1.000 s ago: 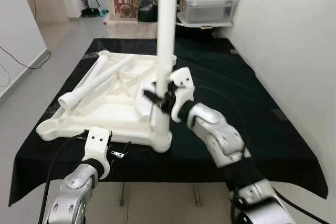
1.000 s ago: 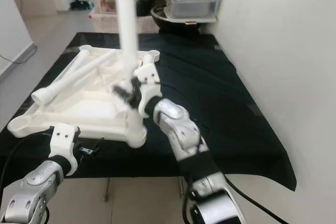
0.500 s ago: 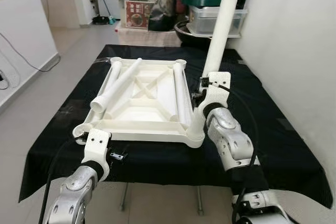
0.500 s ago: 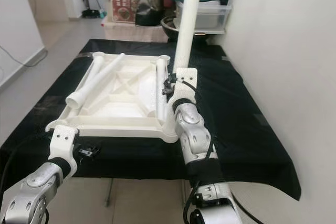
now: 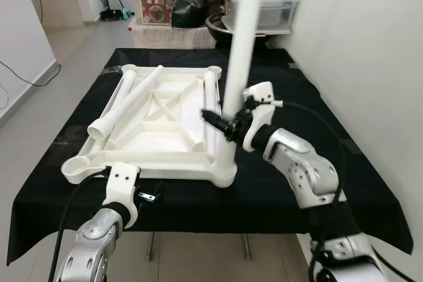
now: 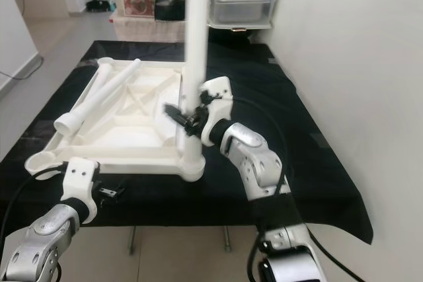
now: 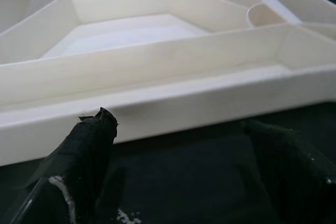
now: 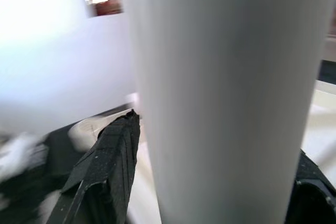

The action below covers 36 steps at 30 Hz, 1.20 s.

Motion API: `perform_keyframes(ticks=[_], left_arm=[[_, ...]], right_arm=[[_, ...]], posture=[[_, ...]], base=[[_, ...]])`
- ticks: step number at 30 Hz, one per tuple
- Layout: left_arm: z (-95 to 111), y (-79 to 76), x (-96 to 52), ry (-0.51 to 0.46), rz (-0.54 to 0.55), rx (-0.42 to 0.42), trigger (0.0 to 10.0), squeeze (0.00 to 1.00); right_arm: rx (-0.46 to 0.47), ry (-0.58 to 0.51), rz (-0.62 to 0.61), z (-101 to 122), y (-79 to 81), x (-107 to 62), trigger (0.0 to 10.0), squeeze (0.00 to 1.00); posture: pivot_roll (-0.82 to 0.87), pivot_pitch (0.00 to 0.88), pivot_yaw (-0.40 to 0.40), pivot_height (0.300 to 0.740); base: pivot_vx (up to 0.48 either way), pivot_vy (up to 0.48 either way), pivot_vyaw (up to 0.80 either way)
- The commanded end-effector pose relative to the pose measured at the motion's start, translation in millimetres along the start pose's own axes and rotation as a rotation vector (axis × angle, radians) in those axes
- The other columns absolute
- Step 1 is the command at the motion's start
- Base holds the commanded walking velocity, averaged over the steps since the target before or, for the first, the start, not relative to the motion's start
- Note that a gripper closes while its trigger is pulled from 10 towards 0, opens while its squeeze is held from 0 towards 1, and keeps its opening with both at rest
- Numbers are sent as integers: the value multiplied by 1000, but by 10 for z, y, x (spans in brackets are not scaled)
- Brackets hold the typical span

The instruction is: Building children table

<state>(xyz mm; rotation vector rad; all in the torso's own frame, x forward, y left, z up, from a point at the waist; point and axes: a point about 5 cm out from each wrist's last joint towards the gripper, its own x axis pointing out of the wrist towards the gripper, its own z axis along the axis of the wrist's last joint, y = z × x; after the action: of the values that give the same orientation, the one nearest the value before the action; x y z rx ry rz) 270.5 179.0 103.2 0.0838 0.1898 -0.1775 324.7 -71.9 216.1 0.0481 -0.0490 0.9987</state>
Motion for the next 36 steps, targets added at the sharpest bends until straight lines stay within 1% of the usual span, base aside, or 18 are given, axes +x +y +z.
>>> perform_keyframes(ticks=[1,2,3,4,9,12,18,20,21,25,26,27,28,29,30,31,32,36], left_arm=[[-11,2,5,1,1,4,10000,0],[13,-2,17,-5,-2,5,10000,0],[28,-2,20,-8,-3,5,10000,0],[34,6,21,-10,-2,6,10000,0],[14,41,8,-4,5,14,10000,0],[6,33,9,-3,3,14,10000,0],[13,7,9,-5,-4,12,10000,0],[13,5,8,-5,-5,11,10000,0],[12,5,11,-3,-8,11,10000,0],[8,1,18,-1,-10,11,10000,0],[10,2,27,0,-12,13,10000,0],[10,2,27,0,-12,13,10000,0],[8,2,29,0,-12,13,10000,0],[12,3,29,-1,-11,12,10000,0],[16,4,27,-3,-11,10,10000,0],[16,4,27,-3,-11,10,10000,0],[9,8,19,-2,-7,8,10000,0],[-5,14,12,1,-3,7,10000,0]], right_arm=[[0,17,88,-66,127,48,10000,0],[-3,42,62,-158,129,73,6824,0],[0,49,38,-195,115,87,6824,0],[15,58,-9,-232,67,100,0,0],[65,125,-420,-387,-343,67,0,0],[114,177,-814,-515,-662,-191,0,0],[114,228,-1152,-642,-773,-533,0,0],[116,235,-1170,-660,-747,-543,0,0],[146,230,-1099,-673,-624,-394,10000,0],[143,155,-1014,-579,-529,-248,10000,0],[155,85,-951,-473,-477,-158,10000,659],[155,85,-951,-473,-477,-158,10000,659],[139,57,-917,-409,-467,-122,10000,1000],[113,40,-861,-310,-482,-81,10000,1000],[93,19,-821,-251,-489,-64,10000,157],[93,19,-821,-251,-489,-64,10000,157],[100,-17,-707,-160,-479,-18,10000,0],[126,-56,-493,-26,-398,56,10000,0]], posture=[[101,0,-48,740],[110,0,-52,740],[110,0,-52,740],[112,0,-52,740],[107,0,-45,740],[106,0,-43,740],[103,0,-41,740],[103,0,-41,740],[97,0,-36,740],[96,0,-33,740],[93,0,-33,740],[93,0,-33,740],[93,0,-35,740],[96,0,-40,740],[96,0,-40,740],[96,0,-40,740],[99,0,-43,740],[101,0,-47,740]], base=[[0,0,0],[0,0,0],[0,0,0],[0,0,0],[0,0,0],[0,0,0],[0,0,0],[0,0,0],[0,0,0],[0,0,0],[0,0,0],[0,0,0],[0,0,0],[0,0,0],[0,0,0],[0,0,0],[0,0,0],[0,0,0]])
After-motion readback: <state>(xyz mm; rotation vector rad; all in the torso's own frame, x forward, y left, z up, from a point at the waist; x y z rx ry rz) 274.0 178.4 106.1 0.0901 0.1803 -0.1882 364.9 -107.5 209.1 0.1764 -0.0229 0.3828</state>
